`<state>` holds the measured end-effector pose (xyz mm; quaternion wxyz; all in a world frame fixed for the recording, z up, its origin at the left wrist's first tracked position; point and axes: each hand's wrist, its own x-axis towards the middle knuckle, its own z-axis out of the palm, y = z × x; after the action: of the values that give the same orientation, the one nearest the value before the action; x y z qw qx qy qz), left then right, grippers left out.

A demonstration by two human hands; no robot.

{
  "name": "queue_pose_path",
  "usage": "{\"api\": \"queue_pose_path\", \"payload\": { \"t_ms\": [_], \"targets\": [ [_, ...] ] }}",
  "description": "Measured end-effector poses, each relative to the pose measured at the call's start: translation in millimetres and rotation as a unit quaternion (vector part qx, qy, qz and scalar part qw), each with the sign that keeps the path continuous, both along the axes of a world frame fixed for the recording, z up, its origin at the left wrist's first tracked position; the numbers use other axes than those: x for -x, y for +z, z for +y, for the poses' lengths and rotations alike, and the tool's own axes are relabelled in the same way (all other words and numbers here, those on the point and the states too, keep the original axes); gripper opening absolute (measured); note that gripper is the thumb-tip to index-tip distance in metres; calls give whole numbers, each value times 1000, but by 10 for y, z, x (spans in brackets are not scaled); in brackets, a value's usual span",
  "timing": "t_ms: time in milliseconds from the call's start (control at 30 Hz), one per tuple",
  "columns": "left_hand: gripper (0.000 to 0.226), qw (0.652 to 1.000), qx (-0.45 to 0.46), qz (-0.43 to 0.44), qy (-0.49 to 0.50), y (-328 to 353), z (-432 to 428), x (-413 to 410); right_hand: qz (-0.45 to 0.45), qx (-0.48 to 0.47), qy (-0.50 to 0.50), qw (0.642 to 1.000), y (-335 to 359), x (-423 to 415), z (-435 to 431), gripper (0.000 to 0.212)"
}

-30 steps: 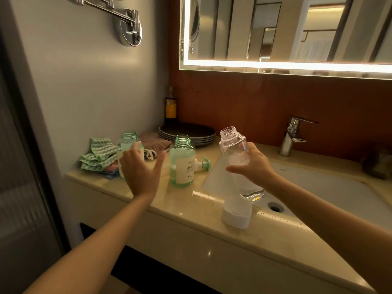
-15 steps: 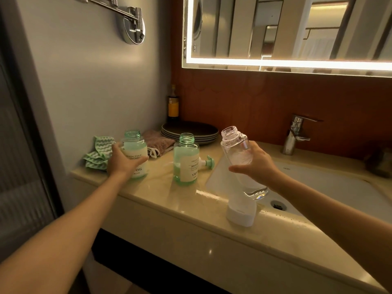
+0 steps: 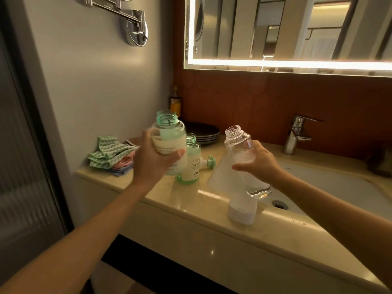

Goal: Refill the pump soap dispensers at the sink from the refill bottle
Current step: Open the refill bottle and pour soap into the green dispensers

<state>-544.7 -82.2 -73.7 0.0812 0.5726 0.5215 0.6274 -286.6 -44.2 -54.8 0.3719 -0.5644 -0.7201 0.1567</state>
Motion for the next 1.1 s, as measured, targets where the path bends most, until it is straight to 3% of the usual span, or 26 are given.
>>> {"api": "queue_pose_path", "payload": {
  "t_ms": [100,333,600,1100],
  "targets": [
    [73,994,58,1,-88,-197,-106,-308,-5,-6,-2,1000,17,-60,-37,76],
    [76,986,117,85,-81,-522,-15,-664,-110,-55,-32,992,113,-138,-133,84],
    [79,991,88,86,-57,-600,-16,-723,-246,-107,-48,962,339,-122,-194,84],
    [77,990,96,92,-46,-598,-28,-730,-313,-134,-52,939,432,-56,-275,81]
  ]
}}
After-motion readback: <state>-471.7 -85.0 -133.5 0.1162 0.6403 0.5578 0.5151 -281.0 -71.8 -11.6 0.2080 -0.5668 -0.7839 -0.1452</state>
